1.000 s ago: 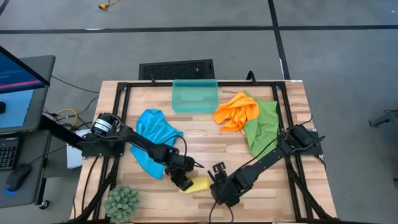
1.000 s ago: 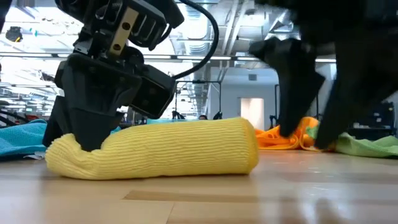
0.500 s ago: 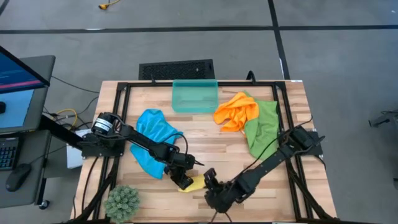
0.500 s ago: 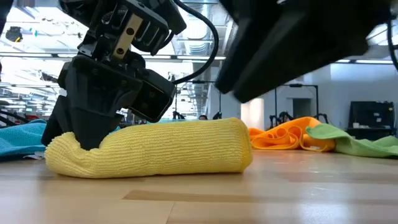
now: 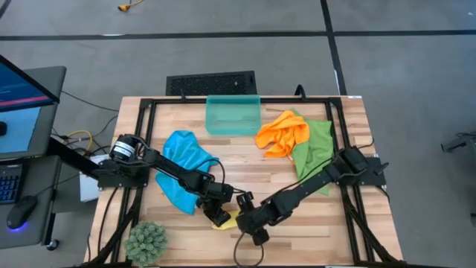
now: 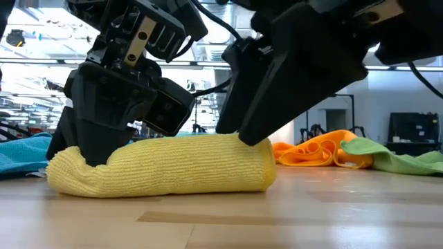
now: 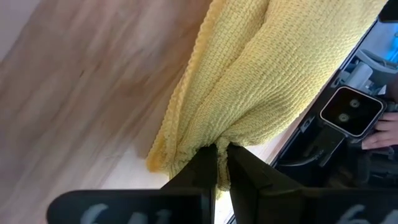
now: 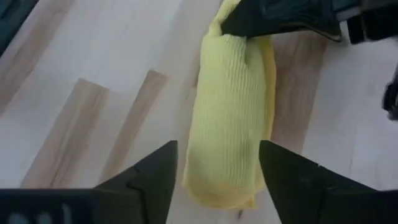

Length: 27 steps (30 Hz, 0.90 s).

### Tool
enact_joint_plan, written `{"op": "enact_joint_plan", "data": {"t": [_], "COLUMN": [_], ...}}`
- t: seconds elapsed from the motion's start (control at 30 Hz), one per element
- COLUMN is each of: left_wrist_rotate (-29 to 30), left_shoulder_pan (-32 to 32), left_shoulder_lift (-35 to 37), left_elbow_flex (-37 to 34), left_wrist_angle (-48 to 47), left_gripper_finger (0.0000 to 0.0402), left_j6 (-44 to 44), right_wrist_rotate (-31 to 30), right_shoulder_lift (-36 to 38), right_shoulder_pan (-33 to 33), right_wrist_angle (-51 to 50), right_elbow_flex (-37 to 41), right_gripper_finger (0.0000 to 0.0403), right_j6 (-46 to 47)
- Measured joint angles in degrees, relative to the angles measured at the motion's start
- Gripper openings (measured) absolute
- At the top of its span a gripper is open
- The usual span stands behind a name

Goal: Roll microfiber towels into tight, uniform cylinder then place into a basket
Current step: Roll the yellow microfiber towel

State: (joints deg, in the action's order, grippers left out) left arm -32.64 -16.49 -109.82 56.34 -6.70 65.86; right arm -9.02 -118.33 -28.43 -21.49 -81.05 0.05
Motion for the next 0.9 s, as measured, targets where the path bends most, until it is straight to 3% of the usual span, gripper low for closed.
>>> {"op": "enact_joint_plan", "data": {"t": [0.23,0.5,0.67,0.9], "left_wrist_rotate": [-0.2,-1.0,-1.2,-1.2], "left_shoulder_pan": [0.0,0.0,0.0,0.0], "left_shoulder_lift": [0.0,0.0,0.0,0.0], "left_elbow_flex": [0.0,0.0,0.0,0.0], "left_wrist_angle": [-0.2,-0.4,-0.5,-0.5], "left_gripper_finger": [0.0013,0.0013,0.0013,0.0013], "left_j6": [-0.9,-0.9,-1.7,-3.3], "right_wrist_rotate": [2.6,5.8,10.2,10.7], "right_shoulder_lift": [-3.5,-4.5,-4.6,-4.7], "right_shoulder_pan": [0.9,2.1,3.2,3.5], "right_wrist_angle": [-0.6,0.6,1.4,1.4], "right_elbow_flex": [0.1,-0.1,-0.1,-0.1], "right_gripper_finger": [0.0251,0.0211,0.0161,0.0055], "right_j6": [1.0,3.3,4.1,4.5]}}
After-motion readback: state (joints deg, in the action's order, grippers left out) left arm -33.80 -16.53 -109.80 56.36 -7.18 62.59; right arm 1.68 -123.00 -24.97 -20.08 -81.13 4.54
